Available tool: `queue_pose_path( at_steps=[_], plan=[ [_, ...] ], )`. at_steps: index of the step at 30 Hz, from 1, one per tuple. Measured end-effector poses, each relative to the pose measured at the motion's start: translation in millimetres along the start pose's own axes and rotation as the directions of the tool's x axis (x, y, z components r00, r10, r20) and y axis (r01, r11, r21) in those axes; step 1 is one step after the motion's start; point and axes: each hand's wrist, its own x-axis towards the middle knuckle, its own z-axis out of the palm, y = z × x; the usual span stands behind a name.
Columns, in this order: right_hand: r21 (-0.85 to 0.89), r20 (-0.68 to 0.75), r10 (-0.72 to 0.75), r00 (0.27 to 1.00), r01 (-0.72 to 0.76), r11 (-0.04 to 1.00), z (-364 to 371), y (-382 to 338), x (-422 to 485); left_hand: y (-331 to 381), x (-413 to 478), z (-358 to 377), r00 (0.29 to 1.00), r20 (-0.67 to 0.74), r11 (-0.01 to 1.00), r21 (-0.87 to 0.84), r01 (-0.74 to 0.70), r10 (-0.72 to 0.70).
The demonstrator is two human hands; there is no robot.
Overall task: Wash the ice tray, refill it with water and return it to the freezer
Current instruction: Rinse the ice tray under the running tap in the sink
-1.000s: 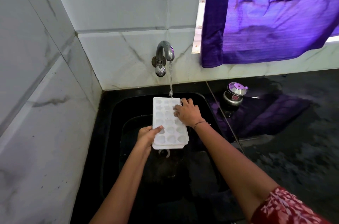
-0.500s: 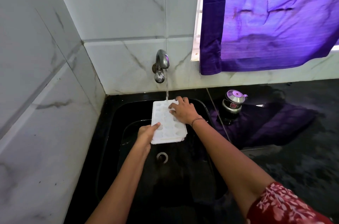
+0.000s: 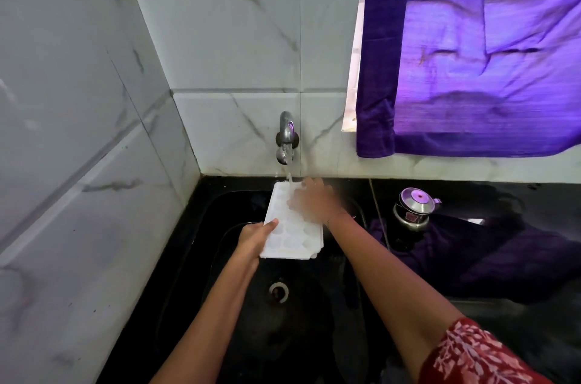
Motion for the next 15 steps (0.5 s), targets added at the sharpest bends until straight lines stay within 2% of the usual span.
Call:
queue_pose_path(
  at_steps=[5,9,11,15],
  plan=[
    [-0.023,-0.001,-0.060,0.998,0.060,0.998,0,1,-3,-4,-9,5,0.999,-0.045,1.000,-0.009,0.011,-0.012],
    [0.136,-0.049,-0.085,0.995,0.091,0.986,-1,-1,-10,-5,-17,7,0.999,-0.040,1.000,-0.011,0.020,-0.020],
    [0.114,-0.039,-0.109,0.993,0.113,0.987,-3,-2,-14,-4,-21,8,1.000,-0.028,1.000,-0.012,0.014,-0.014],
    [0.066,-0.017,-0.062,0.998,0.063,0.996,-13,4,-21,1,-28,10,1.000,0.025,1.000,0.011,0.014,-0.015]
  ],
)
